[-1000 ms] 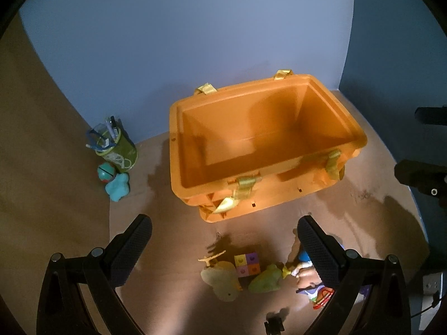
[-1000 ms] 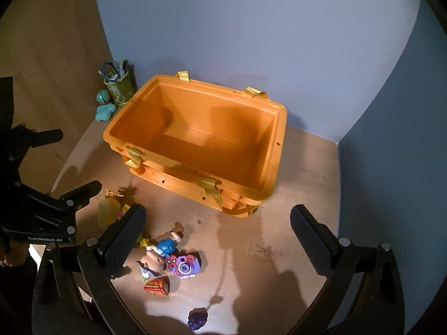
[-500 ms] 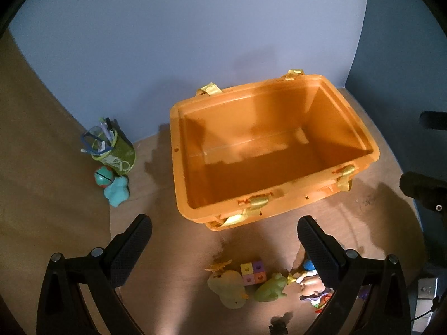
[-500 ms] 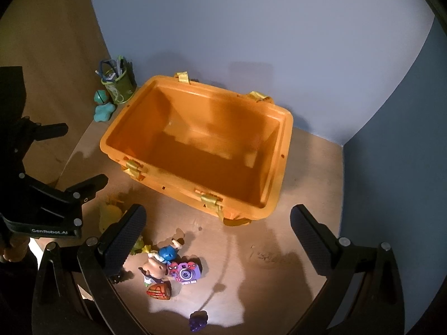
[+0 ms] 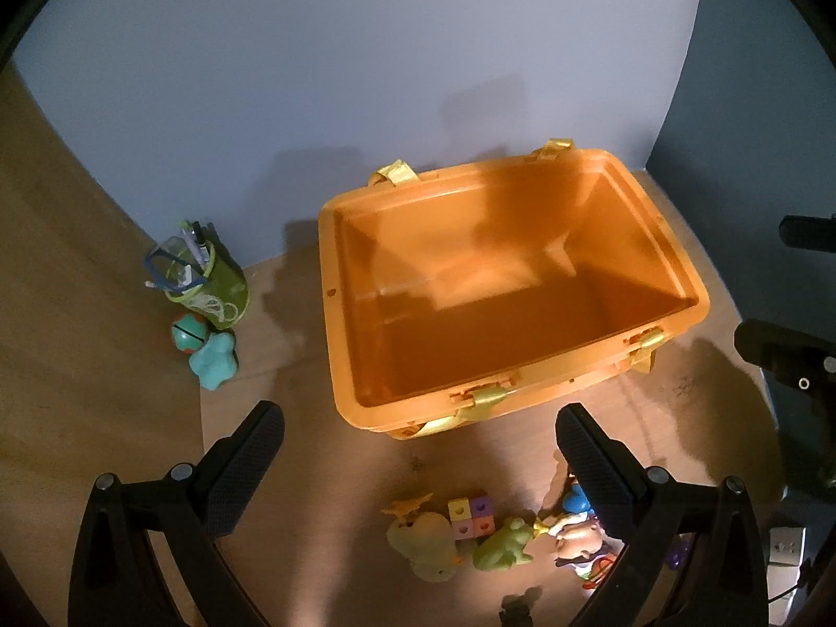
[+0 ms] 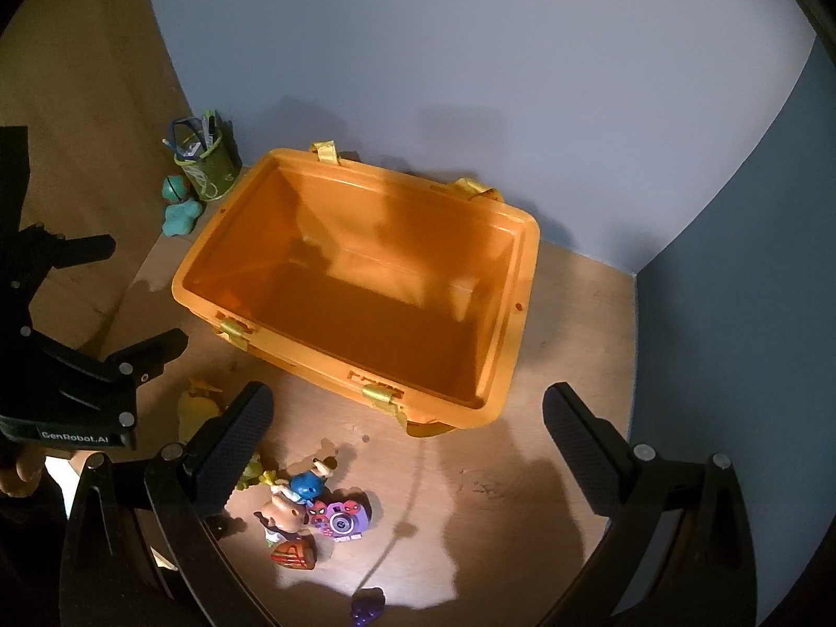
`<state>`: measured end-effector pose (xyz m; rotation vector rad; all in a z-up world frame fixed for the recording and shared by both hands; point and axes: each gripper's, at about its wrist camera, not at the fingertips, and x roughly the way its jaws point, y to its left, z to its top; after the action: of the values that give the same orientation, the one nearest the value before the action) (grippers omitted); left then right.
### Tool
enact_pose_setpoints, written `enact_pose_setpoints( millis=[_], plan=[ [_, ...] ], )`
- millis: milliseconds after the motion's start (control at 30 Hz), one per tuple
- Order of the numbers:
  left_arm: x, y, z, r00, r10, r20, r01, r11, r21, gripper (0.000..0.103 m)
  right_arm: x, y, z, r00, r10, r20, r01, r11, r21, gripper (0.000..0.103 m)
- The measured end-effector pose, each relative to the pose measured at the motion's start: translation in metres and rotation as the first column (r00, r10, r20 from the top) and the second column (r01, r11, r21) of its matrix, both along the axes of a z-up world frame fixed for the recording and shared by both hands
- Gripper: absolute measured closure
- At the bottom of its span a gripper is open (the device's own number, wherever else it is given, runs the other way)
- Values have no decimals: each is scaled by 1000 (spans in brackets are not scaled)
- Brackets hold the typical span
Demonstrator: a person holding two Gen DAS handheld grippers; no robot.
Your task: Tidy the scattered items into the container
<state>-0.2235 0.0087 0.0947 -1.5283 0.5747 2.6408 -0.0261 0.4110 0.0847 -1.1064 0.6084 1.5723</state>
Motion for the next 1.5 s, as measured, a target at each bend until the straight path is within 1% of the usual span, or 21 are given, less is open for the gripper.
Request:
enact_pose_setpoints(
  millis=[400,667,767,1200,1500],
  plan=[
    [15,3,-9,1000,-10,8,10,1000,-12,0,-1,-14,0,1000,-21,10,21,1000,18,1],
    [33,4,-19,1000,-21,19,21,1000,-5,0,6,-35,-5,999,-44,-14,44,999,24,1],
    [42,4,-26,1000,-19,18,19,1000,-15,0,9,-46,-11,998,-51,-24,51,998,19,1],
    [83,5,-52,999,-51,2,51,997,-54,0,19,-89,-41,994,-103,41,101,994,44,1],
    [114,-3,-77,999,-49,9,50,998,-49,0,20,-118,-65,993,-105,45,103,994,42,1]
  ],
)
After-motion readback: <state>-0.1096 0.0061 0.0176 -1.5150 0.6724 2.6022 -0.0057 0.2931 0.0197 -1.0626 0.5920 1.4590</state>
